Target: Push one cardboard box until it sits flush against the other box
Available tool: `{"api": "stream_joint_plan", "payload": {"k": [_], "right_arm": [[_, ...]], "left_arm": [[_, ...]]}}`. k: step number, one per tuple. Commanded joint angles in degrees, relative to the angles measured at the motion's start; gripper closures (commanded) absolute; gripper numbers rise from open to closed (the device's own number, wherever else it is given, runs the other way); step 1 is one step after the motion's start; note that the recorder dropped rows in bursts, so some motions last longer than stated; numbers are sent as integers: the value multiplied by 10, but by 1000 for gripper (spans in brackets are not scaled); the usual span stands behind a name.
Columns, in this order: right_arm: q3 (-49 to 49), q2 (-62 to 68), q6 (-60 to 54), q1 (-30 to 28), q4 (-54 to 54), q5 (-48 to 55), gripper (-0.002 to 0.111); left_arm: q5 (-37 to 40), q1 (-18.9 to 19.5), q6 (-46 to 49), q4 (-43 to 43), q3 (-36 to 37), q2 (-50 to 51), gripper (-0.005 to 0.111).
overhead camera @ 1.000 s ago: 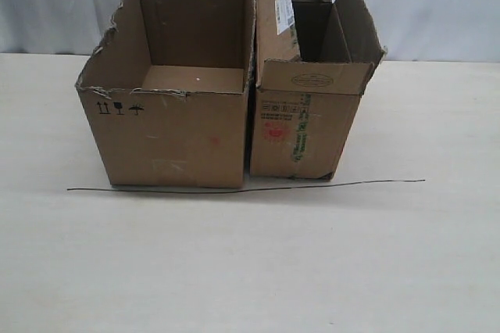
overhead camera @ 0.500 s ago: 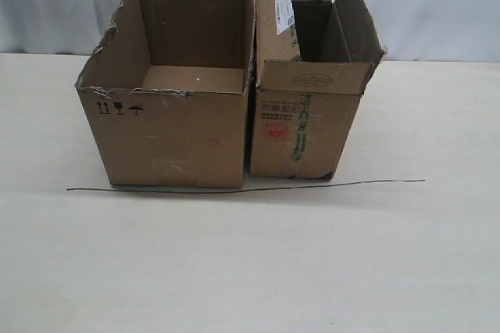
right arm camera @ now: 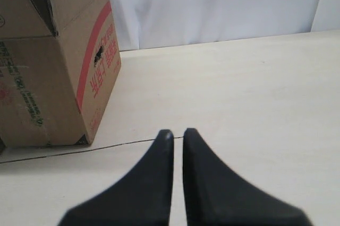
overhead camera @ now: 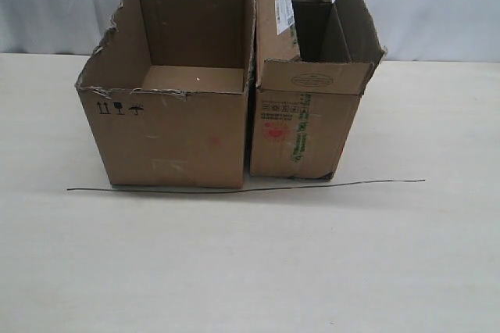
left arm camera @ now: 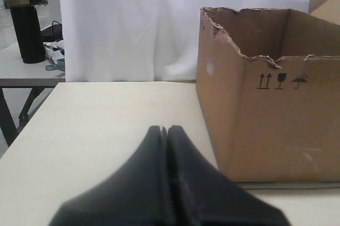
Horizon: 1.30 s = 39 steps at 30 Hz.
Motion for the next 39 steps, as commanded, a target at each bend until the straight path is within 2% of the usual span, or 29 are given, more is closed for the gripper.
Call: {"api": "stream_joint_plan", "payload": {"k": [1,22,29,39], "right_arm": [[2,-2,0,0,1,0,103],[2,-2,0,1,1,0,103],[2,-2,0,1,1,0,103],[2,-2,0,1,1,0,103]], "left_arm": [[-3,1,-1,2,2,-2,107],[-7,1,-1,2,2,-2,107],[-7,23,-1,2,2,-2,107],[-7,6,-1,2,2,-2,107]]}}
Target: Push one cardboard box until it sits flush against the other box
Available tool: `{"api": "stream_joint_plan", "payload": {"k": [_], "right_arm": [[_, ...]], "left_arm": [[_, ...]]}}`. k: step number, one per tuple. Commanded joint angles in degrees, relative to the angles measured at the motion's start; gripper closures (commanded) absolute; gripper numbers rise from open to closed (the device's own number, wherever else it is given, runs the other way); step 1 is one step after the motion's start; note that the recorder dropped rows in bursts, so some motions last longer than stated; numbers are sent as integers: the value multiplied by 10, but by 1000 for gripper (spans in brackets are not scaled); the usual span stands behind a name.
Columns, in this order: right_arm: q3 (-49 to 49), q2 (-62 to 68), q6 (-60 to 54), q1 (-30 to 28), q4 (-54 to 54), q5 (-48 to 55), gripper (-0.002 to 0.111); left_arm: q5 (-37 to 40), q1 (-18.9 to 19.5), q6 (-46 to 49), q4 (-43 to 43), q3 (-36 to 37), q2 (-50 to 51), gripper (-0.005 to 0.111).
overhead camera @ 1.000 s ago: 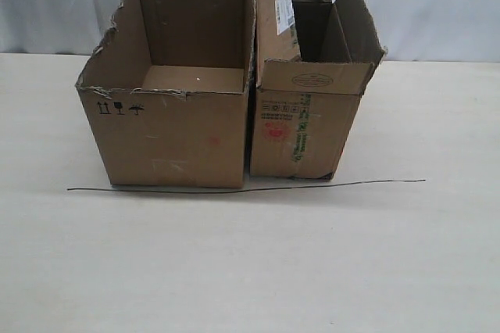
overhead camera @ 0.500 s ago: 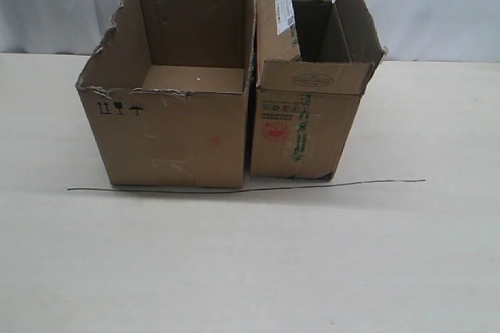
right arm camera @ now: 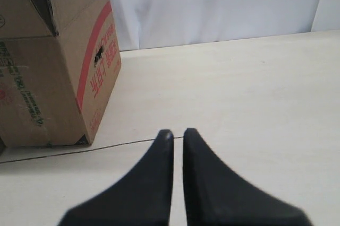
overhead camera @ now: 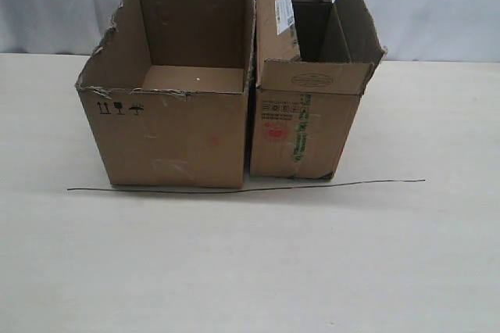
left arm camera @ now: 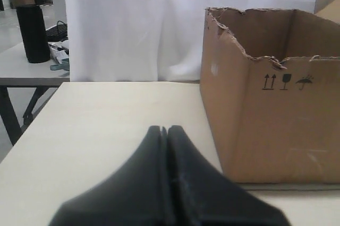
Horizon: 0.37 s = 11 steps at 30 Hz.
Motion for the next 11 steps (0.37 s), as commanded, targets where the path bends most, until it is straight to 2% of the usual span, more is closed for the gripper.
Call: {"api": "stream_joint_plan", "payload": {"k": [1,11], "right_arm": [[2,-2,0,1,1,0,103],[2,-2,0,1,1,0,103]], "left_arm": [[-7,-6,-1,2,2,-2,107],[-3,-6,-1,2,2,-2,107]]}}
